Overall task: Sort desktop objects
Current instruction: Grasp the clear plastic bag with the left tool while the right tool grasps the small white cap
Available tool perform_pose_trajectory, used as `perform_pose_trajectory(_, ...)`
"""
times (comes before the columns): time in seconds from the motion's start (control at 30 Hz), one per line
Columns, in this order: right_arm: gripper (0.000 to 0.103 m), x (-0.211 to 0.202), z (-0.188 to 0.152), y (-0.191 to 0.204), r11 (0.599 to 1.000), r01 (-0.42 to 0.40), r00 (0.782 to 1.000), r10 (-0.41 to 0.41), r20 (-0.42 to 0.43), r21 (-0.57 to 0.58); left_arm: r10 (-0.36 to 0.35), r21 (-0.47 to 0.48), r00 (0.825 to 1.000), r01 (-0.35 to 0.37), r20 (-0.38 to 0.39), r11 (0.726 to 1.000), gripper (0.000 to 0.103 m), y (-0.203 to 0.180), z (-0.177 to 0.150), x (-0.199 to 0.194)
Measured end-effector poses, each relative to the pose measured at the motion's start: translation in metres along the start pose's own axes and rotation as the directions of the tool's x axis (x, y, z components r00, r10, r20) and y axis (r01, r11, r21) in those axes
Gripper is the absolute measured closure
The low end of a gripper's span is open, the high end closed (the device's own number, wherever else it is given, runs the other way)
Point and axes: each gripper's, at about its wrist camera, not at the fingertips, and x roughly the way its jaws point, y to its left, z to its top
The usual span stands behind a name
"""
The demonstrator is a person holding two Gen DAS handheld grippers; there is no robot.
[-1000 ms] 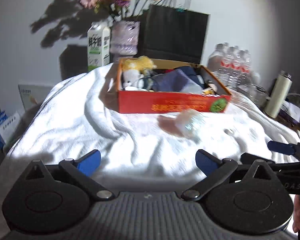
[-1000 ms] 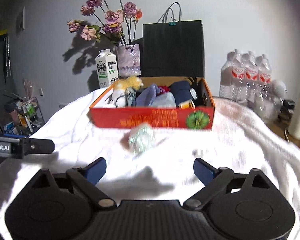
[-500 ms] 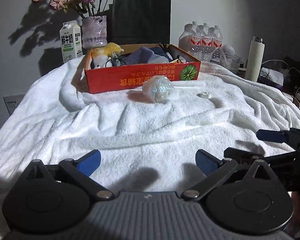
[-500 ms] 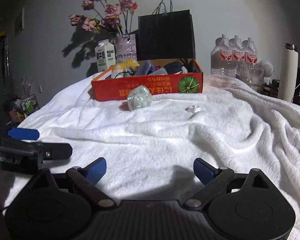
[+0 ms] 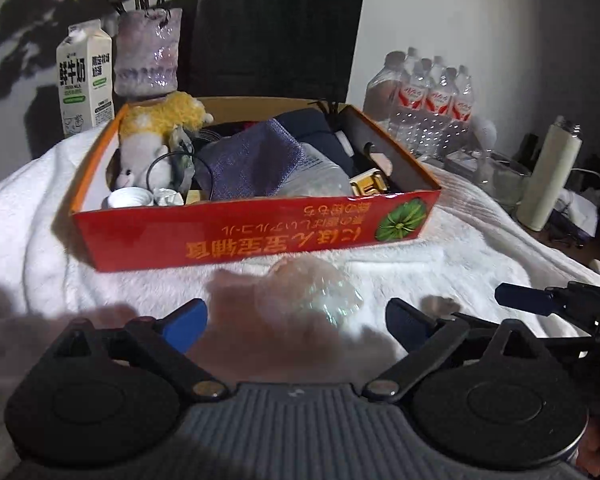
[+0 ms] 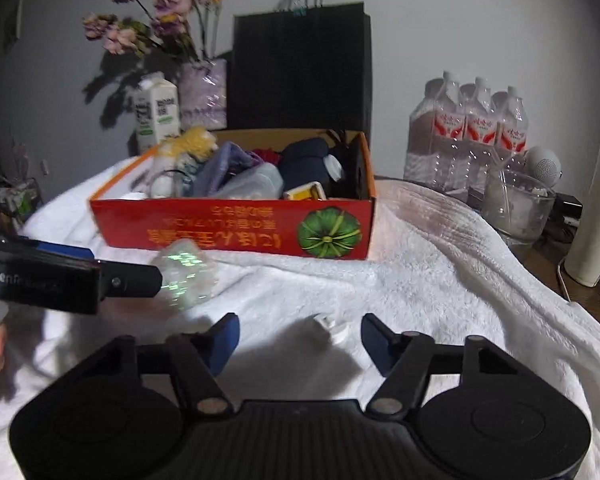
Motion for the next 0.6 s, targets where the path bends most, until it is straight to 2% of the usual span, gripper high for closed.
perform_pose_trajectory(0.03, 0.049, 0.01, 0.002, -0.002, 1.0, 0.024, 1.0, -0.024, -0.016, -0.008, 0.013, 0.0, 1.0, -0.013, -0.007, 1.0, 0.012, -0.001, 0.002, 0.008)
perform_pose_trajectory(0.1, 0.056, 0.029, 0.003, -0.006, 0.998, 0.055, 0.998, -0.055, -0.036, -0.009, 0.022, -0.02, 0.999, -0.022, -0.029, 1.0, 0.027, 0.001, 0.005, 0.023)
perform_pose_trajectory(0.17, 0.061, 0.043, 0.001, -0.01, 0.998, 0.059, 0.996, -0.059, -0.065, 0.009, -0.019, -0.063, 0.998, 0.016, -0.052, 0.998, 0.031, 0.006, 0.004, 0.03)
perform_pose_trajectory(0.2, 0.066, 0.048, 0.0, -0.01, 0.999, 0.054, 0.996, -0.053, -0.078, 0.01, -0.044, -0.089, 0.998, 0.039, -0.054, 0.995, 0.043, 0.009, 0.002, 0.032)
perform_pose_trajectory(0.27, 0.076, 0.049, -0.004, -0.006, 0.999, 0.045, 0.997, -0.045, -0.063, -0.003, -0.089, -0.121, 0.995, 0.082, -0.053, 0.989, 0.058, 0.013, -0.002, 0.032)
perform_pose_trajectory(0.3, 0.076, 0.047, -0.005, -0.003, 0.999, 0.042, 0.997, -0.044, -0.058, -0.021, -0.095, -0.13, 0.994, 0.088, -0.048, 0.988, 0.063, 0.014, -0.003, 0.03)
perform_pose_trajectory(0.4, 0.076, 0.043, -0.008, 0.004, 0.997, 0.062, 0.997, -0.063, -0.044, -0.044, -0.068, -0.124, 0.997, 0.064, -0.027, 0.99, 0.071, 0.012, -0.005, 0.017)
perform_pose_trajectory(0.47, 0.076, 0.036, -0.008, 0.005, 0.998, 0.052, 0.998, -0.053, -0.036, -0.028, -0.049, -0.123, 0.999, 0.048, -0.003, 0.991, 0.071, 0.014, -0.007, 0.003)
perform_pose_trajectory(0.6, 0.076, 0.008, -0.008, 0.015, 1.0, 0.012, 1.0, -0.012, -0.001, -0.026, -0.057, -0.159, 0.998, 0.062, 0.037, 0.985, 0.072, 0.024, -0.017, -0.035)
